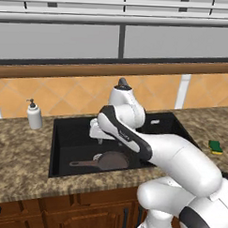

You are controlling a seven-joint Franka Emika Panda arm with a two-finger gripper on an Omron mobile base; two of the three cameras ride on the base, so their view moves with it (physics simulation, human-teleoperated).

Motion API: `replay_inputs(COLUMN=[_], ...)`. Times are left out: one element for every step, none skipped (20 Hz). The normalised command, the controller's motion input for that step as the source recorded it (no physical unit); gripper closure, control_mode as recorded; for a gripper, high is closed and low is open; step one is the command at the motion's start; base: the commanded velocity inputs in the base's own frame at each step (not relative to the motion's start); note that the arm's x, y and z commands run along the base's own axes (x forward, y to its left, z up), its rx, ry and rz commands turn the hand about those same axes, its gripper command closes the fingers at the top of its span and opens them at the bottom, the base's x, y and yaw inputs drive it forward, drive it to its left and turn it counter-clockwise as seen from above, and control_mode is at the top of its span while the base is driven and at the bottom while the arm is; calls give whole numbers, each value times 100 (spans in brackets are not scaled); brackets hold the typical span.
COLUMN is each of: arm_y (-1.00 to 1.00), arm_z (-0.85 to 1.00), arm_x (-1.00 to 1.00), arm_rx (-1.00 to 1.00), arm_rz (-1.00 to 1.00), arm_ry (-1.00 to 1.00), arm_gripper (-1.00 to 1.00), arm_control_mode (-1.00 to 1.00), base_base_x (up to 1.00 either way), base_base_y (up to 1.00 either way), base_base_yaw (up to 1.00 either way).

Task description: Pick the pan and sponge and place them into the sink. Then turn on the water.

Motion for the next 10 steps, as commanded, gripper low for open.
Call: replay_inputs(arm_y=[-12, -10, -6, -15, 0, 0, 0, 0, 0, 0], arm_z=[0, 0, 0, 0, 0, 0, 0, 0, 1, 1], arm_x=[-4, -11, -29, -26, -20, -13, -11, -4, -1, 0], arm_rx=[0, 0, 0, 0, -4, -14, -8, -10, -10, -9], arm_rz=[17, 17, 15, 8, 0, 0, -3, -9, -12, -12], arm_ry=[0, 0, -3, -5, -4, 0, 0, 0, 0, 0], arm_gripper=[-100, -100, -100, -100, -100, -100, -100, -100, -100, -100], arm_control_mode=[-100, -100, -100, -100, -100, -100, -100, -100, -100, -100], base_base_x=[0, 0, 0, 0, 0, 0, 0, 0, 0, 0], base_base_y=[0, 0, 0, 0, 0, 0, 0, 0, 0, 0], base_base_yaw=[0, 0, 0, 0, 0, 0, 0, 0, 0, 0])
